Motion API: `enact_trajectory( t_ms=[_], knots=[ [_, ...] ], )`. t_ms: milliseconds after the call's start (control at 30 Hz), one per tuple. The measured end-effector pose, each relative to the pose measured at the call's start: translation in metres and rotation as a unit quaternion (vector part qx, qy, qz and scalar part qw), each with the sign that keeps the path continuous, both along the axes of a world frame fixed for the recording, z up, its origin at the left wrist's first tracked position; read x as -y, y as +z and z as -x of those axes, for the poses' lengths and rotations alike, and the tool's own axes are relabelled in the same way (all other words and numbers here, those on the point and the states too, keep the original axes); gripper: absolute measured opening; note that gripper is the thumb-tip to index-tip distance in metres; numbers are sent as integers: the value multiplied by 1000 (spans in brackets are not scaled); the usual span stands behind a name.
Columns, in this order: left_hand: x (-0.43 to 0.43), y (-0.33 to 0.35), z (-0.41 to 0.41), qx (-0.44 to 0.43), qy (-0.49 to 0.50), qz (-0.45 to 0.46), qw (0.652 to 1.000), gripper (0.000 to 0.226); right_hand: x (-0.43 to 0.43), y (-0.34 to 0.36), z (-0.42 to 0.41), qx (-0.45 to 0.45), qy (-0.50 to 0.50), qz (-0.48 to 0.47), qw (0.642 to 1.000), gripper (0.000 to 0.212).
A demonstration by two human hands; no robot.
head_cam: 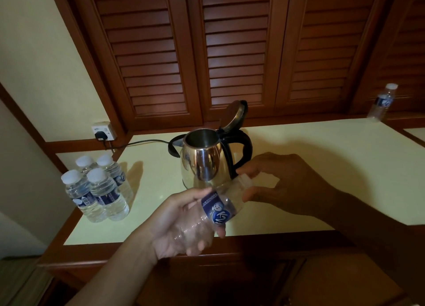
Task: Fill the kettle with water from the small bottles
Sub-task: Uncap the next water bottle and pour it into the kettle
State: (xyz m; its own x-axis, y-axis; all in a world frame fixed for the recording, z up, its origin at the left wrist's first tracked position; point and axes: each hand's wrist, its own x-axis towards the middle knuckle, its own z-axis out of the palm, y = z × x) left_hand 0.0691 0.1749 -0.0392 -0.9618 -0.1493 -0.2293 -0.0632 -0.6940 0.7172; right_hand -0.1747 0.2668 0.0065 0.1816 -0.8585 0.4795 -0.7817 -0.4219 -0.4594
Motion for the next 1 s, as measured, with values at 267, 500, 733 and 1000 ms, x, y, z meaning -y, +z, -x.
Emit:
enact_trajectory(
  t_ms=[267,500,733,1000],
  knots=[
    [2,-1,48,-8,-47,5,999,63,8,4,6,9,-26,114,993,40],
    [-16,-6,105,69,296,631,714,26,7,4,55,35,-236,-191,952,55],
    [-12,-18,179,126,254,672,685,61,-5,3,120,122,-305,-150,932,62],
    [3,-17,292,98,161,610,770,54,-21,-6,248,246,-211,-75,943,27]
  ],
)
